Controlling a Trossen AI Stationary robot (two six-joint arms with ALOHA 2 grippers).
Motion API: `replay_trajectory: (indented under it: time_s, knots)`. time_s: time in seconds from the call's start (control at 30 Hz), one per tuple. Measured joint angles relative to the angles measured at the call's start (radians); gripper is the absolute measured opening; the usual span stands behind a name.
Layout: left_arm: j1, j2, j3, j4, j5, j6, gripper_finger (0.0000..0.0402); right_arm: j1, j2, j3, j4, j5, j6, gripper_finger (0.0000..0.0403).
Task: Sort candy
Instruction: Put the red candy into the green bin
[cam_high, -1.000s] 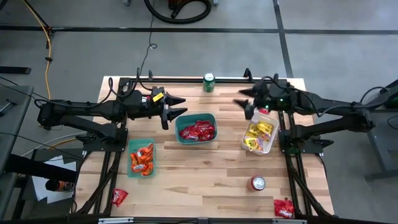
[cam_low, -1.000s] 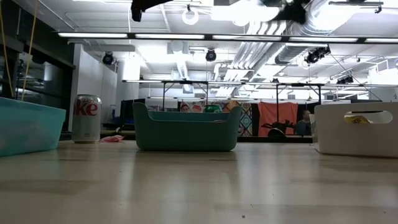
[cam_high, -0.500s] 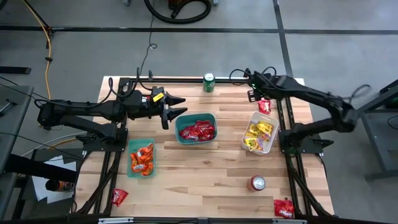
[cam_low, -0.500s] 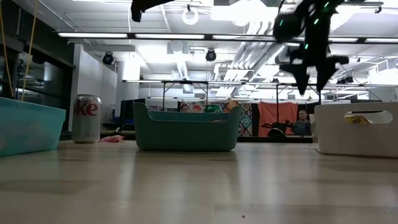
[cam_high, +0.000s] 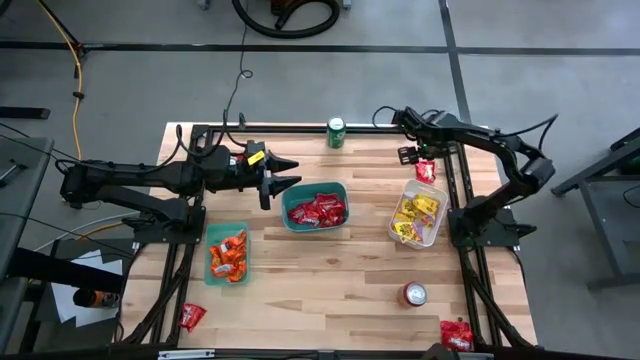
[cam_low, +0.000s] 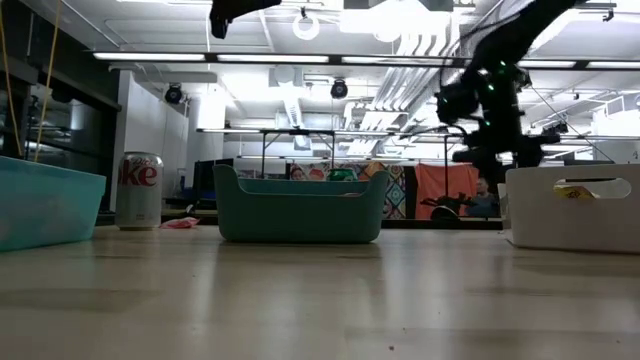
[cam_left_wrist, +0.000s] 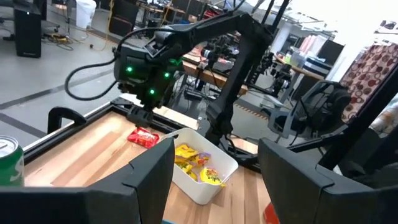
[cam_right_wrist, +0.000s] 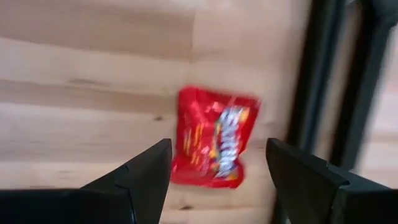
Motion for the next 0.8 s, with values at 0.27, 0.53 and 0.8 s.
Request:
replay_trajectory:
  time_s: [0.27,0.53,0.8]
  knots:
    - [0.0,0.0,0.0,-0.024,0.001,0.0,0.0217,-0.071,-0.024,-0.235,0.173,-0.138,0.076,0.0257]
    - [0.0,0.0,0.0,-0.029,0.001,-0.001,0.0217,-0.04,-0.032,-0.36,0.376,-0.166,0.146,0.0245]
    - [0.0,0.0,0.0,-0.029,-0.01,0.0,0.0217,-0.035,-0.122,-0.321,0.364,-0.169,0.031,0.0061]
